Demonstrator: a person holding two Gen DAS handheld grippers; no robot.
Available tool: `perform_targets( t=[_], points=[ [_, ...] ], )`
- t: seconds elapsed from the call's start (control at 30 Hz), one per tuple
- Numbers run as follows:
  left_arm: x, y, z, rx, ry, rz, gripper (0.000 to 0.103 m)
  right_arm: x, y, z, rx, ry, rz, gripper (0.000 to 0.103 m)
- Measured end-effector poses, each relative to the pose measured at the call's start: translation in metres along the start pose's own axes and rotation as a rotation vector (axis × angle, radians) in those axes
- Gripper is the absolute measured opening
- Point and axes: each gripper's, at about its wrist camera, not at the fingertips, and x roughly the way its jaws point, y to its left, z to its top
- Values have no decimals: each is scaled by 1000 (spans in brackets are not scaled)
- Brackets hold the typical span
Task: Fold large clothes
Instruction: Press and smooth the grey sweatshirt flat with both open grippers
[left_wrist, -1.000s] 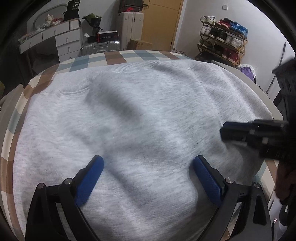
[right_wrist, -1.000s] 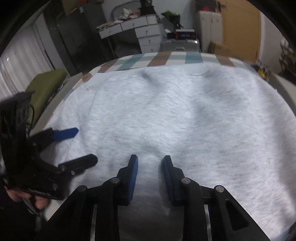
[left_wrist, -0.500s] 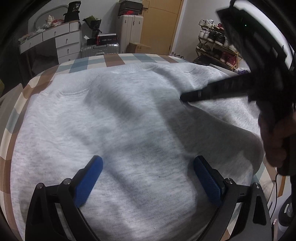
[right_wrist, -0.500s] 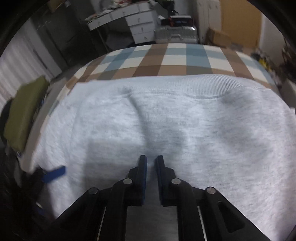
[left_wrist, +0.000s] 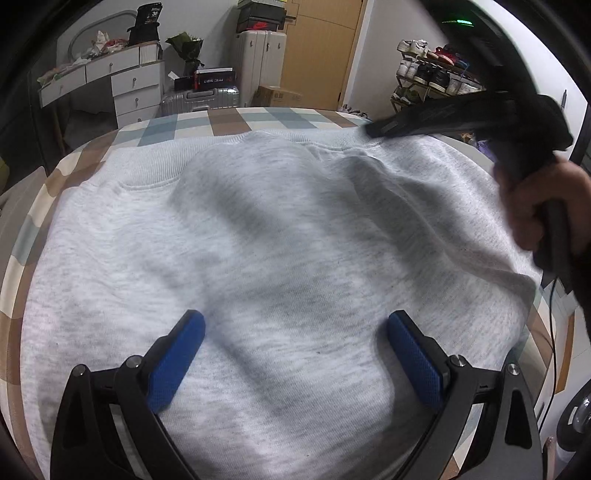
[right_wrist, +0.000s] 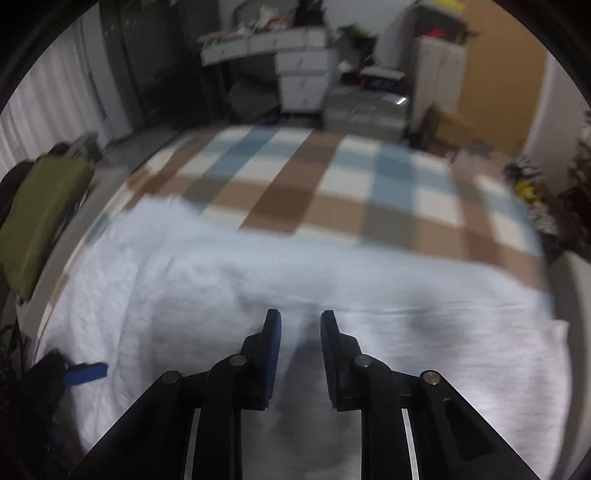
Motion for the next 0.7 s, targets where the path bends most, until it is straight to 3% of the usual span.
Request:
perform_targets(
  t=[0.07,0.13,0.2,0.23,0.33,0.43,0.5,0.6,0.63,0.7],
  points=[
    [0,0,0,0,0,0,96,-8,-28,-4,44,-10,-89,23],
    [0,0,0,1,1,0,96,10,-64,-19,112,99,-189,25],
    [0,0,0,1,2,2,97,40,-83,-43,141,235,-152,22],
    [0,0,0,1,-1,3,97,34,-86,-47,141,163,-134,23],
    [-1,-1,1,2,4,5,97,10,-85,-50,155,177,-153,24],
    [-3,1,2,-14,4,-11,97,-50,-50,-61,121,31,15,25],
    [-10,1,6,-25,32,-23,96,-80,-19,-80,74,-18,113,25],
    [-31,-6,7,-73,40,-151,96,-89,27,-108,10,-19,238,25],
    [-37,-10,6,-74,27,-165,96,-88,40,-120,-24,-8,251,25],
    [-38,-26,1,-8,47,-115,96,-69,57,-141,-58,35,191,25]
  ],
)
